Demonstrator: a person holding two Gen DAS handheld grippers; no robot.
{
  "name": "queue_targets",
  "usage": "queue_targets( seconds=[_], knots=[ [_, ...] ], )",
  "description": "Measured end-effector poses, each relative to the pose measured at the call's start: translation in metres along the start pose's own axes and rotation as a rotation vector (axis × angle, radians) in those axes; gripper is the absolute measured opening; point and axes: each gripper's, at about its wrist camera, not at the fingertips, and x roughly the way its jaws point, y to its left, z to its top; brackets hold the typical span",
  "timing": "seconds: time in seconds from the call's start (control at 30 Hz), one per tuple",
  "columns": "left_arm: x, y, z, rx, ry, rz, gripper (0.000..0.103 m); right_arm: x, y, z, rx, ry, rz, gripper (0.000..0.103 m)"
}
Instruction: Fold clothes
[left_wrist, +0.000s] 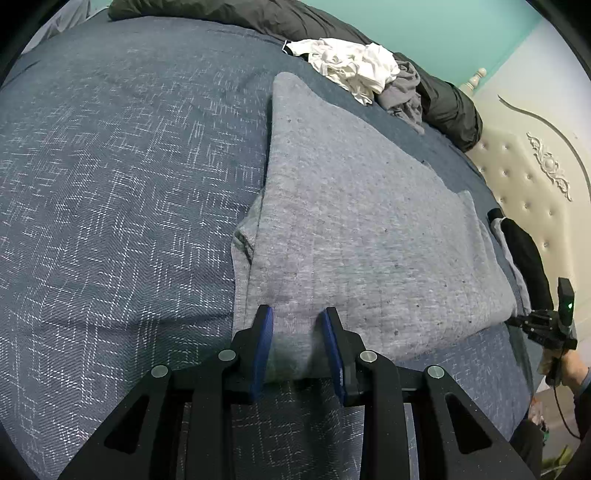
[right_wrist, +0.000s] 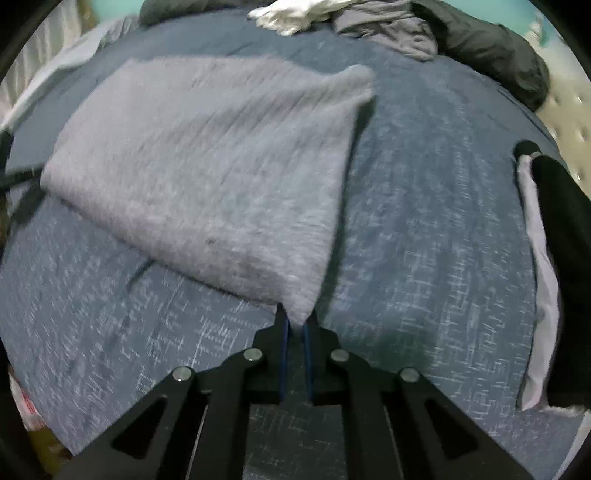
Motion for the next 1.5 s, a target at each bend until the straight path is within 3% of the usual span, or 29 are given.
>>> queue_targets(
  seconds=[0.17, 0.3, 0.47, 0.6, 0.63, 0.87, 1.17, 1.2, 1.23, 1.27, 1.3, 1.37, 1.5],
  knots=[
    [-0.007, 0.005, -0.002, -0.016, -0.009, -0.009, 0.031, -0.001, -0.016, -0.004, 0.129, 0.031, 0.045, 0.014],
    [-0.014, 0.007, 0.003, -0.027, -0.031, -0.012, 0.032, -0.021, -0.036, 0.011, 0.228, -0.046, 0.030, 0.016],
    [-0.022, 0.008, 0.012, -0.039, -0.060, -0.014, 0.037, -0.032, -0.072, 0.033, 0.377, -0.142, 0.056, 0.041],
    [-0.016, 0.004, 0.027, -0.026, -0.062, -0.011, 0.038, -0.027, -0.115, 0.065, 0.441, -0.168, 0.080, 0.041],
    [-0.014, 0.004, 0.031, -0.024, -0.062, -0.011, 0.038, -0.027, -0.120, 0.059, 0.454, -0.170, 0.084, 0.041],
    [0.009, 0.009, 0.072, -0.016, -0.044, -0.010, 0.047, -0.009, -0.116, 0.082, 0.504, -0.148, 0.090, 0.041],
    [0.031, 0.026, 0.098, -0.045, -0.039, -0.049, 0.047, 0.017, -0.130, 0.091, 0.505, -0.134, 0.131, 0.041],
    [0.032, 0.026, 0.100, -0.044, -0.041, -0.056, 0.045, 0.019, -0.131, 0.090, 0.504, -0.134, 0.142, 0.040],
    [0.033, 0.025, 0.101, -0.036, -0.045, -0.056, 0.041, 0.019, -0.131, 0.089, 0.499, -0.139, 0.148, 0.032],
    [0.033, 0.023, 0.102, -0.030, -0.048, -0.058, 0.027, 0.019, -0.130, 0.089, 0.492, -0.146, 0.152, 0.017],
    [0.033, 0.022, 0.102, -0.026, -0.050, -0.066, 0.016, 0.018, -0.130, 0.089, 0.486, -0.153, 0.155, 0.013],
    [0.032, 0.017, 0.101, -0.010, -0.055, -0.060, 0.014, 0.017, -0.128, 0.088, 0.473, -0.167, 0.163, 0.003],
    [0.029, 0.014, 0.103, -0.002, -0.069, -0.061, 0.012, 0.010, -0.127, 0.089, 0.459, -0.188, 0.145, 0.000]
  ],
)
